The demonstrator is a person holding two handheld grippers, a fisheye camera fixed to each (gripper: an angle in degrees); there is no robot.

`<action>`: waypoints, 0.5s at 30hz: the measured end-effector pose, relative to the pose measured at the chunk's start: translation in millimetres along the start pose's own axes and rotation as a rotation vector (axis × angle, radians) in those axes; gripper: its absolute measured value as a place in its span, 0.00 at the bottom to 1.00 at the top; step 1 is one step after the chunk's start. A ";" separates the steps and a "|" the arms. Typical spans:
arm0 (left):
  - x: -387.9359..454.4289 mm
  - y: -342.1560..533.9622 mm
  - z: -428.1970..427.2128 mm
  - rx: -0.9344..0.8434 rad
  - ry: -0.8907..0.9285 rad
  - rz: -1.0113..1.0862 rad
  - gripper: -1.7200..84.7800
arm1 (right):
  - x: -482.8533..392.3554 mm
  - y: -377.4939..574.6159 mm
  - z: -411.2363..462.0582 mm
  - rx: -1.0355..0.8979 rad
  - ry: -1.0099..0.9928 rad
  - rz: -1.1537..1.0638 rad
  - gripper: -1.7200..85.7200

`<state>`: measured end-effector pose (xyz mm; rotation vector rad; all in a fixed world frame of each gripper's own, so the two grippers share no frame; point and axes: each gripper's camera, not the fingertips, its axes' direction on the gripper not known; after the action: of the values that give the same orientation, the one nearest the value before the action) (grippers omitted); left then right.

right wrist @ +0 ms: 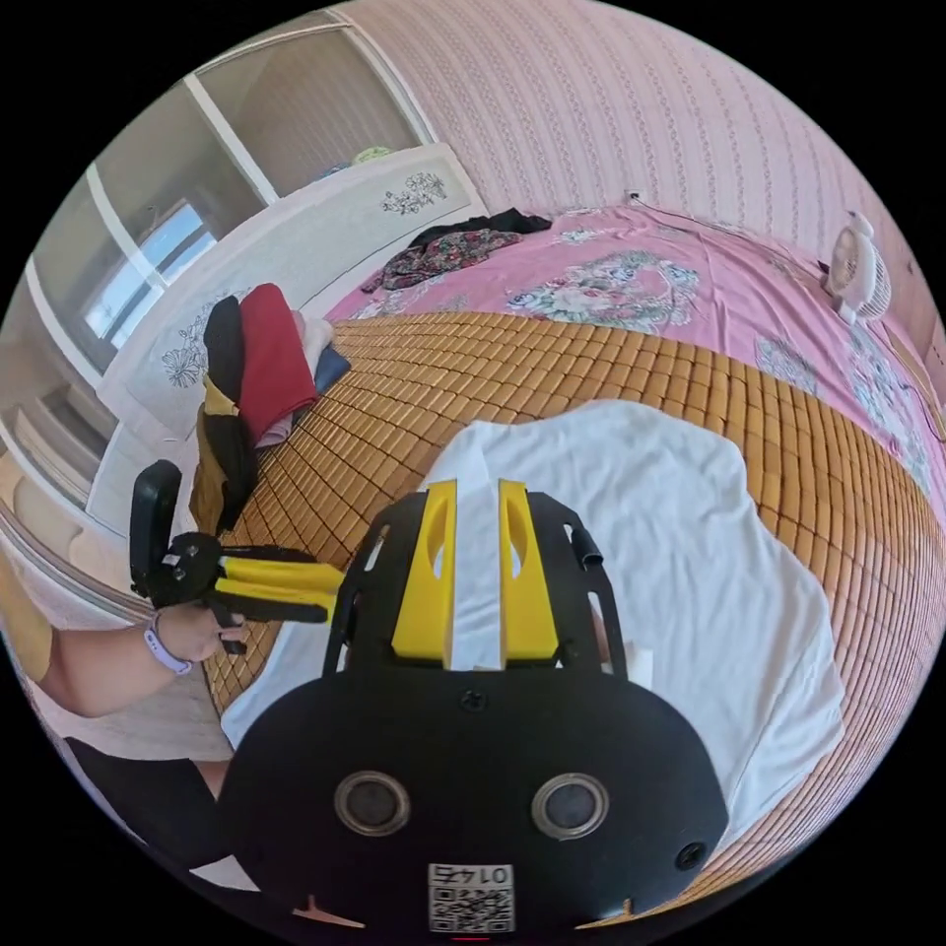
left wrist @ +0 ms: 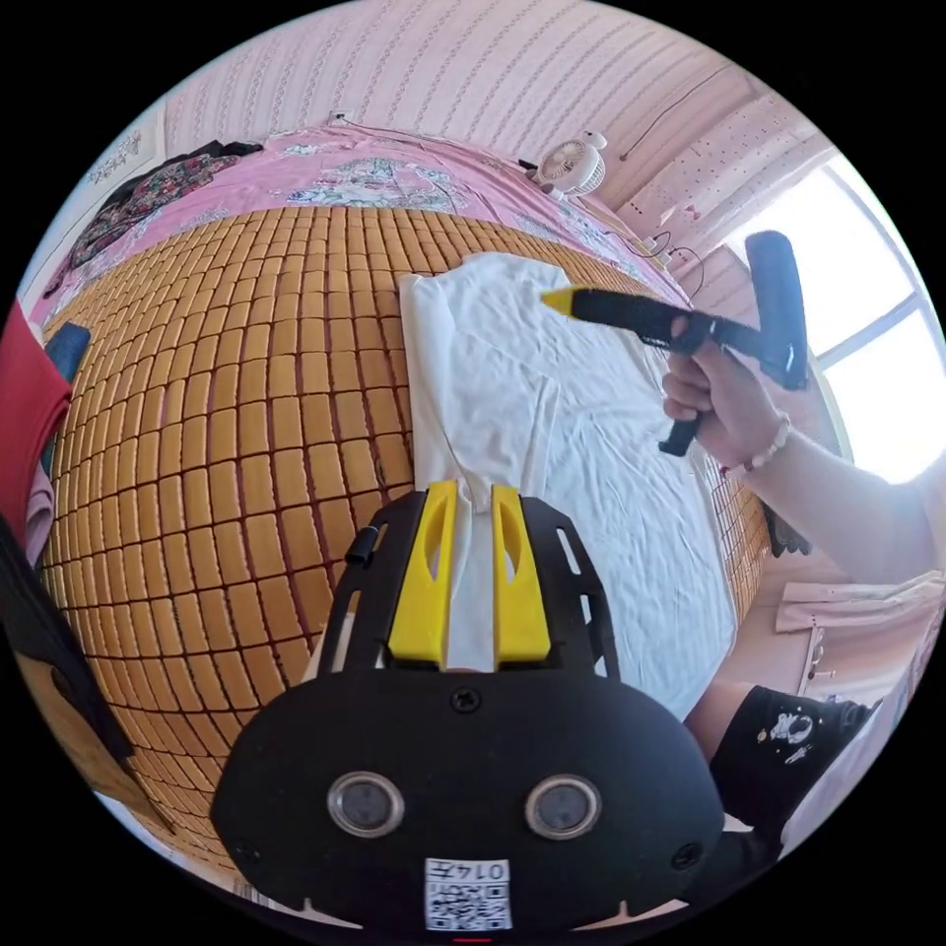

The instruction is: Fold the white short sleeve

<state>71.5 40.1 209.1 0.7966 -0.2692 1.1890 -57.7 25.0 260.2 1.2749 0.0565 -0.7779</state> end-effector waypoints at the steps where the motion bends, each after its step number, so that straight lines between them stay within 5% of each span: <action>1: 1.1 -1.3 1.9 -0.011 -0.009 0.004 0.09 | -3.6 -16.1 12.3 -0.006 -0.001 -0.031 0.10; 8: -6.1 -10.1 6.0 -0.038 0.041 -0.099 0.04 | -3.4 -67.3 82.9 -0.237 0.015 -0.098 0.02; 15: -17.7 -11.0 -18.1 0.058 0.004 -0.190 0.08 | -15.3 -91.6 80.4 -0.229 0.042 -0.208 0.05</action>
<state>70.9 38.0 181.6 0.8511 -0.1521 1.0235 -149.4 -44.5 217.0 1.0780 0.3075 -0.8959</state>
